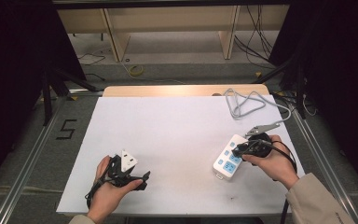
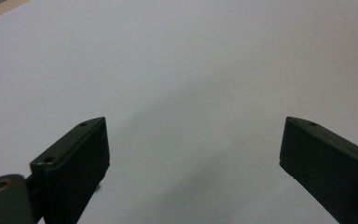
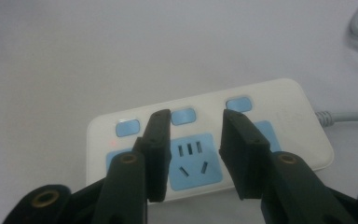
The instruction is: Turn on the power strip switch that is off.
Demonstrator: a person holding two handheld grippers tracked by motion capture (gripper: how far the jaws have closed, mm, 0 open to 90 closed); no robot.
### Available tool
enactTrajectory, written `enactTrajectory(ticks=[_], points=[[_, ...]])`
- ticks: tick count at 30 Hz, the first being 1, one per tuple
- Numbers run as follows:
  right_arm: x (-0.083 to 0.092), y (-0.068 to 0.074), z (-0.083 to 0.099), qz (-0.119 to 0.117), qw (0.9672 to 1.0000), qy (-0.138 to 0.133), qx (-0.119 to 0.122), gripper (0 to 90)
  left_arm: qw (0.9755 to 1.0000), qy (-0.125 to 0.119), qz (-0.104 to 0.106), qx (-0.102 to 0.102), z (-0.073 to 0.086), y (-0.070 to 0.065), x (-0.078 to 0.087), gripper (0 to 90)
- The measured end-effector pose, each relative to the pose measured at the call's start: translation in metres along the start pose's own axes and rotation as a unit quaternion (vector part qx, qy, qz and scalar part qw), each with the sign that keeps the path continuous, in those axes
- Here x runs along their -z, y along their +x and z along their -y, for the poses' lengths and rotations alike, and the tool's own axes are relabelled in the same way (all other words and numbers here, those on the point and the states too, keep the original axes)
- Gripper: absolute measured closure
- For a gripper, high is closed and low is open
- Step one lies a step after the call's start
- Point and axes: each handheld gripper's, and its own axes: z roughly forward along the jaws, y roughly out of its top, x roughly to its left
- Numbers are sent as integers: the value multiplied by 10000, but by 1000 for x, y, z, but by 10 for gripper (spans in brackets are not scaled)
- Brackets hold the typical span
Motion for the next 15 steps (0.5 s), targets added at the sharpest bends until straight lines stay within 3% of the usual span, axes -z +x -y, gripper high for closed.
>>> enactTrajectory(ticks=[15], points=[[13,-2,18,-33,9995,-309,106,473,10000,38,63,-11,1,-1,0,76]])
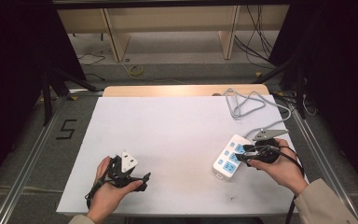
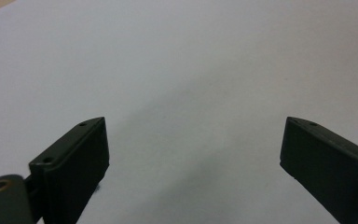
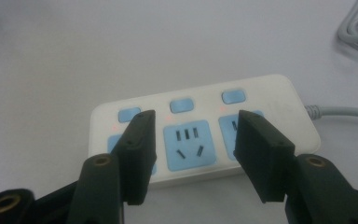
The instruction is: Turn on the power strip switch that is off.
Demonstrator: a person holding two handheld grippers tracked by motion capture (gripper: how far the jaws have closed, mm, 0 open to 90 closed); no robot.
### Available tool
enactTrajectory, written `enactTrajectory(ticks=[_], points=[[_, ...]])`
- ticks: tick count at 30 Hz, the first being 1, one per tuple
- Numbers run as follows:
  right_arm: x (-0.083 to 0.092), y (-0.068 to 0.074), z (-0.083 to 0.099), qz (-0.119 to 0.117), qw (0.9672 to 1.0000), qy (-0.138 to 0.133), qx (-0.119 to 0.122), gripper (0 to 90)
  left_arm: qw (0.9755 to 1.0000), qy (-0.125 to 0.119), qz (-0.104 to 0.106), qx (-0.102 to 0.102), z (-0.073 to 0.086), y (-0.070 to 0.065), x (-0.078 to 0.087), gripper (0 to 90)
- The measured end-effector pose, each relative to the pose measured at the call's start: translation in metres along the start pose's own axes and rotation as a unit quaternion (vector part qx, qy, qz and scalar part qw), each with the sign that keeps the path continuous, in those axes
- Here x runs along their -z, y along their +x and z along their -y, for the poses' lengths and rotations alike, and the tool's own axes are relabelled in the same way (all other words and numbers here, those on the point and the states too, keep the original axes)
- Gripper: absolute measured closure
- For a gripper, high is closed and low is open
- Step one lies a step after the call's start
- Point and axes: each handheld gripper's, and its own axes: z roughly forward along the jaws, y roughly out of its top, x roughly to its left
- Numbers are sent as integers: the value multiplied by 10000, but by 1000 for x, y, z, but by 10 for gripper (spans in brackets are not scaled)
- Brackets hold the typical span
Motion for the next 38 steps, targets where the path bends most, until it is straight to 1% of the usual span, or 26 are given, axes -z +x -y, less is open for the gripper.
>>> enactTrajectory(ticks=[1,4,10,14,22,23,28,35,38], points=[[1,-1,2,4,10000,-3,14,461,10000,5,1,-7,0,0,0,76],[4,-1,10,44,9999,-77,-55,431,10000,16,5,-9,0,1,0,76],[12,-2,24,100,9996,-223,-119,393,10000,15,44,3,1,0,0,75],[17,-2,31,157,9993,-315,-153,381,10000,11,55,12,1,0,1,74],[21,0,43,169,9989,-408,-183,374,10000,4,59,19,1,0,1,74],[21,0,45,163,9988,-413,-186,374,10000,21,58,-10,1,0,2,74],[23,1,46,187,9982,-521,-220,368,10000,0,57,-14,1,-1,2,75],[24,1,47,214,9977,-595,-235,365,10000,-1,88,-6,1,-3,1,75],[25,0,47,223,9975,-623,-239,365,9997,-18,249,30,-2,-9,0,76]])
